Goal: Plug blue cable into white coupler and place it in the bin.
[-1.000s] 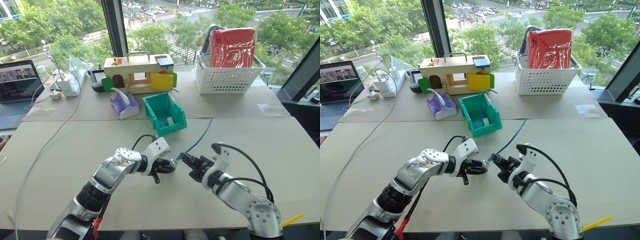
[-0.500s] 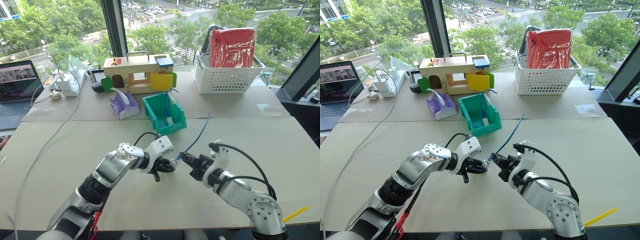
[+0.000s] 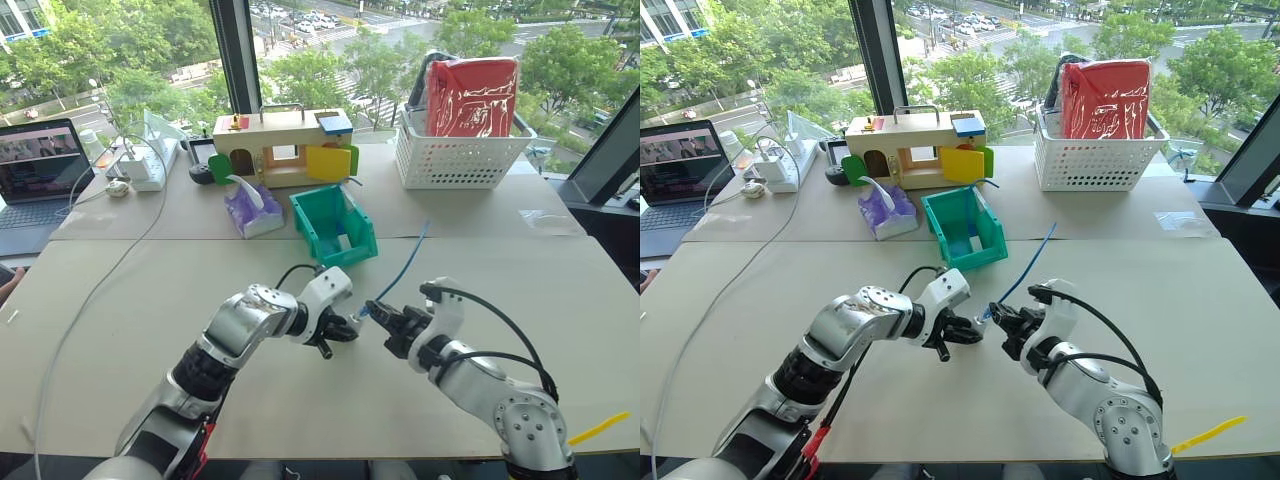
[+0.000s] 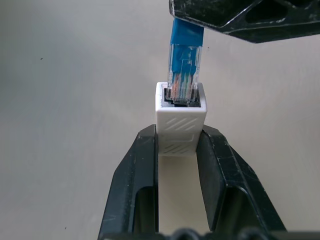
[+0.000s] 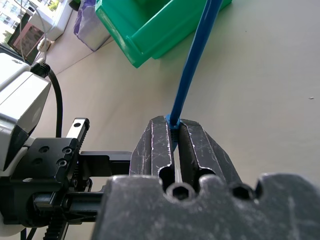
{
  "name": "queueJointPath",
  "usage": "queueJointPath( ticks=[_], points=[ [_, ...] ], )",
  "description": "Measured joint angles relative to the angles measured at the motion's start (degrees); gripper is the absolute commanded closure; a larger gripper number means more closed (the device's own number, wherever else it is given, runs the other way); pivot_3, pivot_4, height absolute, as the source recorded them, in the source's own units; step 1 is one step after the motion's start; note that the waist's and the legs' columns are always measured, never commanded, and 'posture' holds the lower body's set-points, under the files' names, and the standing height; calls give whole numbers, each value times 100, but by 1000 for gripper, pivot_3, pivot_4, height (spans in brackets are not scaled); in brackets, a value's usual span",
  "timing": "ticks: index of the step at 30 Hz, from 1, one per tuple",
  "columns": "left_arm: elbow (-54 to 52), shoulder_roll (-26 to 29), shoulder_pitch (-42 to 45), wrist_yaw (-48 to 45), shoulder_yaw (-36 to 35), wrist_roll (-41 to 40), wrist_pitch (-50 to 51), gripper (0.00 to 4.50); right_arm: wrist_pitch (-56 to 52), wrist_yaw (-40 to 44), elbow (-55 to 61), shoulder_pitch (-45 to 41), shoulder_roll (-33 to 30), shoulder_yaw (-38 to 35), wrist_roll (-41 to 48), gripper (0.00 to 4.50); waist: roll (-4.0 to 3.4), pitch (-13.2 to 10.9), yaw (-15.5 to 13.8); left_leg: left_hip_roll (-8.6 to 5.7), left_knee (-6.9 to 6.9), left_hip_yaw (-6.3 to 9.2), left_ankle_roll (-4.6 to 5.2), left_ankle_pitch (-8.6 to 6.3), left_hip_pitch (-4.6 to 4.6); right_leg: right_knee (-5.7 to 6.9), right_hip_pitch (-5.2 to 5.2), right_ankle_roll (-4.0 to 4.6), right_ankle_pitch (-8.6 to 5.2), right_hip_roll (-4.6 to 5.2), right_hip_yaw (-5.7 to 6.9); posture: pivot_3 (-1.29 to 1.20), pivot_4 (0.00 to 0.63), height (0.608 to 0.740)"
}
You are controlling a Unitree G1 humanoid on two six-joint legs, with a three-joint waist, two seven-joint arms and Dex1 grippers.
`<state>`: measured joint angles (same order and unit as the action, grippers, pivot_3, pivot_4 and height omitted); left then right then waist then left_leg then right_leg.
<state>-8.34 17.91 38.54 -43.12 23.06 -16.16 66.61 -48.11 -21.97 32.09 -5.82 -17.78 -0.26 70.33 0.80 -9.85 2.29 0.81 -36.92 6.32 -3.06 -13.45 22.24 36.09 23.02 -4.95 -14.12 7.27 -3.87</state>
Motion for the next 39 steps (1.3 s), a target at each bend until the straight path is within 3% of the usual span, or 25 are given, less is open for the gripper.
queueJointPath(
  ticks=[22,39],
  points=[
    [-20,22,9,26,31,-11,0,3891,-622,459,279,-512,-619,394,-956,4500,1,1,7,0,0,0,0,0,-1,0,0,0,0,0,0,0,150,740],
    [-102,67,-21,168,75,-126,7,3891,-949,705,466,-453,-364,454,-1496,4500,9,9,11,0,0,0,0,0,-2,0,0,0,0,0,0,0,150,740]
  ],
)
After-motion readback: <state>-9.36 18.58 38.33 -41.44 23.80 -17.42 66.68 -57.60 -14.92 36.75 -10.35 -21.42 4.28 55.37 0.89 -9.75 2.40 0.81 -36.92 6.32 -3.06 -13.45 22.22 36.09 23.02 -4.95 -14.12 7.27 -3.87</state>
